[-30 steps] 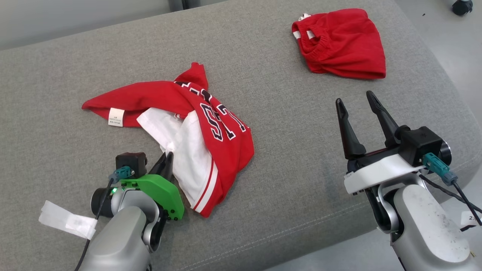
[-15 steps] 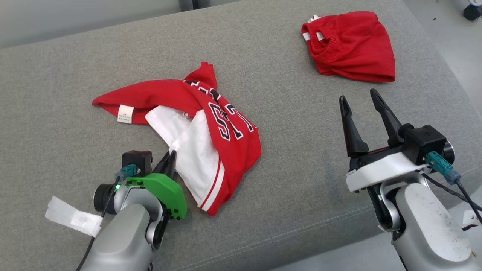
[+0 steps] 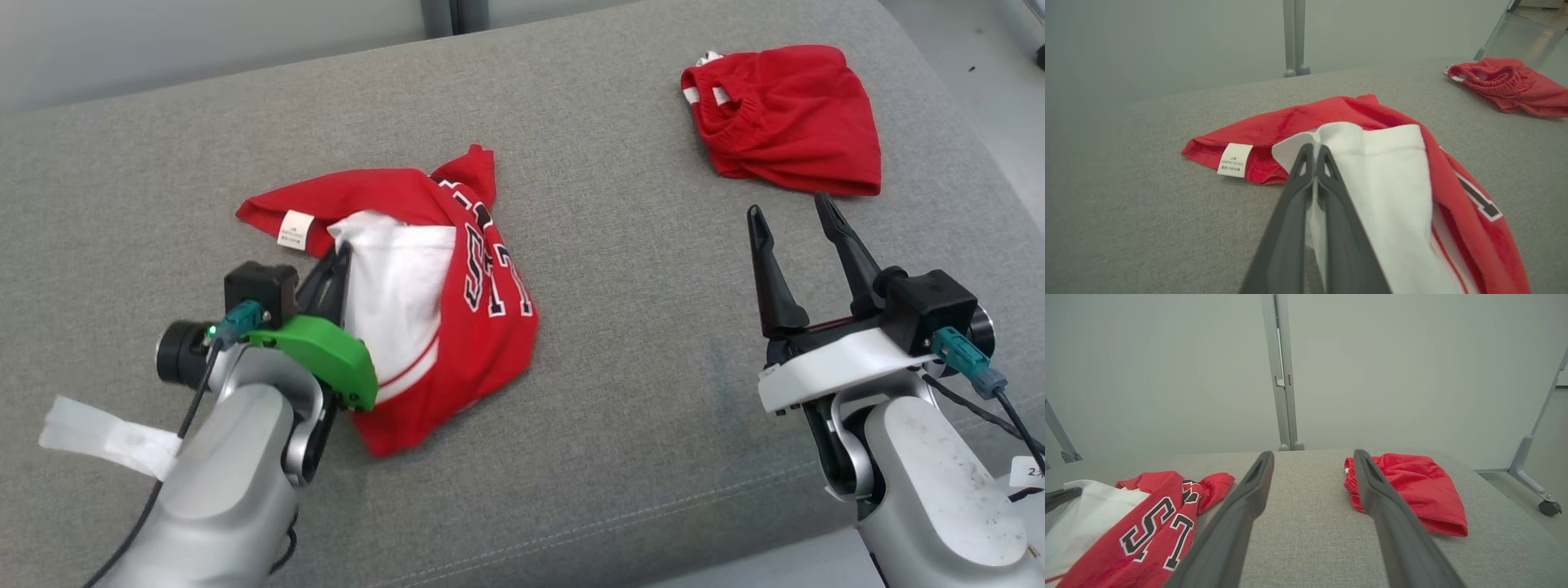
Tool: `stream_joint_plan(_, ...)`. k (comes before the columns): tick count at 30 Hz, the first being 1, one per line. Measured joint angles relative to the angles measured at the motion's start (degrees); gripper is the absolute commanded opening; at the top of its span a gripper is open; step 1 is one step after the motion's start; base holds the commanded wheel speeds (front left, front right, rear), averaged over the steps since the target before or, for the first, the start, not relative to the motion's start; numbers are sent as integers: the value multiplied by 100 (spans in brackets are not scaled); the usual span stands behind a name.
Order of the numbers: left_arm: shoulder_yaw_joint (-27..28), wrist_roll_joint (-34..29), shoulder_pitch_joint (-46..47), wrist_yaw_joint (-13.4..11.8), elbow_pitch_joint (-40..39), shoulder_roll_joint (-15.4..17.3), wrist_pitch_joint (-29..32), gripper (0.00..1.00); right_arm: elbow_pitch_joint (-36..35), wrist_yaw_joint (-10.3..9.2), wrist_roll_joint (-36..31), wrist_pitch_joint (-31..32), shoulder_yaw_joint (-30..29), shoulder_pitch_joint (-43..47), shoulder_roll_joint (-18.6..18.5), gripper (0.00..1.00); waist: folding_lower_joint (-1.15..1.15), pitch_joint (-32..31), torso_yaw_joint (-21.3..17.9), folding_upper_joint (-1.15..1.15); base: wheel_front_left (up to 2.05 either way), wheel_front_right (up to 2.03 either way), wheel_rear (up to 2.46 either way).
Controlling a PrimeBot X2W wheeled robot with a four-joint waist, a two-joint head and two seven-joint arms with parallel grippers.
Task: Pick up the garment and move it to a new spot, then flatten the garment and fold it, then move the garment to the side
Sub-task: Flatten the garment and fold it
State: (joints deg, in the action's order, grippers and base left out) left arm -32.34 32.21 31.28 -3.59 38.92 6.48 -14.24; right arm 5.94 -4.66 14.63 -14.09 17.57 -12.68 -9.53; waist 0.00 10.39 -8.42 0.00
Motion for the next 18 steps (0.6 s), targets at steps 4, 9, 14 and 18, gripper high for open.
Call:
stream_joint_plan(4,23,-452,339,-3,-459,225,0,0,23,1,0,-2,0,2,4,100,0,-69,80,0,0,0,0)
stream_joint_plan(9,-119,-1189,974,-7,-1003,576,0,0,81,12,0,-8,119,-1,74,100,0,-207,117,0,0,0,0)
stream_joint_plan(14,-258,-1846,1870,-21,-1861,622,-19,0,151,60,2,-8,196,-1,142,100,0,-323,44,0,0,0,0)
stream_joint_plan(18,-216,-1918,2183,-12,-2482,419,-53,0,168,60,4,-8,197,-1,169,100,0,-386,-88,0,0,0,0)
